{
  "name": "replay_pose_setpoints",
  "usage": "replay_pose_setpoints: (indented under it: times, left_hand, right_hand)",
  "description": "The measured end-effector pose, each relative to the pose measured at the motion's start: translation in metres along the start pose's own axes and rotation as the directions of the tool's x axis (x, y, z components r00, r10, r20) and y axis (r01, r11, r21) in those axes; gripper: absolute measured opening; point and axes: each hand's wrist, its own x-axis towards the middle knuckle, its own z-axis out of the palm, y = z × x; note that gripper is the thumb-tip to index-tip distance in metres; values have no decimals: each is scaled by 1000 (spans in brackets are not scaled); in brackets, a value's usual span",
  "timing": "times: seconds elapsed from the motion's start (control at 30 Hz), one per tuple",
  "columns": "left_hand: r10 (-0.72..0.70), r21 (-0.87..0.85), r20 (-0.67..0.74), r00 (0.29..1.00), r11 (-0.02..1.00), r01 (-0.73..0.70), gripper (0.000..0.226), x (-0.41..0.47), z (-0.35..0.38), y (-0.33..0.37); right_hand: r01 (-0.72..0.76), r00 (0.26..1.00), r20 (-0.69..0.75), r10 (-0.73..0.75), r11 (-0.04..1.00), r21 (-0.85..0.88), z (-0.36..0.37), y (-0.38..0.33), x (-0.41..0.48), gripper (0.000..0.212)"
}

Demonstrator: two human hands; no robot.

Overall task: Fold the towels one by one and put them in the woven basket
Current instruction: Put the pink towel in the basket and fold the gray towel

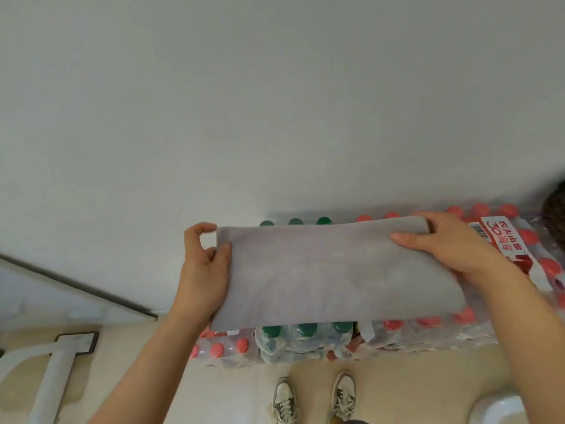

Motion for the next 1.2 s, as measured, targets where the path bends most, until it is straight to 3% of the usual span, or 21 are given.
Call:
replay_pose_setpoints:
  times: [0.1, 0.2, 0.3, 0.4, 0.47, 0.57, 0.63, 0.67, 0.7, 0.73, 0.77, 0.8, 0.87, 0.9, 1.0, 1.07, 1.13, 1.2]
  left_hand:
    - [-143, 35, -74, 987, 989, 146, 28, -5, 12, -40]
    - [-180, 22, -147, 973, 982, 185, 24, -13, 11, -66]
    - [-159, 20, -196, 968, 986, 166, 15, -18, 5, -70]
    - [-178, -13, -208, 962, 984, 180, 28, -18, -7, -68]
    - [-289, -237, -162, 944, 940, 247, 30, -22, -17, -61]
    - [-371, -577, 65, 927, 744, 338, 25, -32, -34, -40]
    - [-270, -600, 201, 942, 726, 336, 32, -35, -41, -25]
    - [-193, -530, 242, 951, 794, 297, 42, -37, -42, -17]
    - [-121, -404, 269, 956, 887, 226, 49, -37, -42, -9]
    - [-75, -233, 263, 962, 963, 138, 54, -36, -39, -3]
    - [-36, -45, 227, 973, 998, 48, 54, -35, -36, 4]
    - [16, 137, 181, 983, 990, -42, 50, -32, -33, 10]
    - [186, 437, 147, 971, 869, -233, 31, -24, -25, 19]
    - [277, 531, 165, 946, 784, -322, 22, -20, -21, 21]
    - [459, 662, 285, 842, 540, -519, 9, -3, -8, 21]
    - [537, 717, 382, 752, 342, -608, 4, 9, 2, 25]
    - [569, 705, 546, 615, 84, -704, 5, 22, 12, 30]
    - [522, 582, 698, 490, -16, -813, 9, 36, 23, 40]
  right_hand:
    - [-44, 975, -218, -44, 924, -381, 35, 8, 34, 27]
    - [57, 957, -167, -237, 719, -692, 94, 7, 30, 43]
    - [303, 938, 124, -324, 590, -748, 169, 3, 1, 71]
    - [382, 914, 233, -333, 512, -770, 224, 19, -13, 76]
    - [379, 903, 198, -380, 492, -784, 239, 26, -14, 74]
    - [447, 872, 260, -414, 460, -767, 243, 22, -14, 71]
    - [560, 823, 403, -401, 445, -699, 244, 19, -13, 83]
    - [610, 790, 456, -409, 452, -652, 243, 16, -13, 89]
    - [632, 775, 455, -438, 522, -573, 243, 13, -12, 86]
    - [588, 798, 413, -439, 717, -375, 241, 8, -15, 74]
    - [363, 872, 371, -319, 930, -52, 233, -4, -21, 57]
    - [130, 908, 349, -234, 947, 295, 218, -14, -29, 45]
    - [-189, 940, 336, -65, 720, 667, 191, -22, -32, 45]
    - [-227, 932, 359, -54, 685, 692, 176, -23, -33, 54]
    - [-116, 917, 393, -58, 906, 406, 156, -29, -45, 64]
    - [-44, 964, 265, 3, 988, 149, 160, -22, -50, 70]
    - [25, 1000, 5, -25, 999, -48, 168, -9, -50, 51]
    - [86, 976, -178, -128, 970, -226, 168, 1, -49, 14]
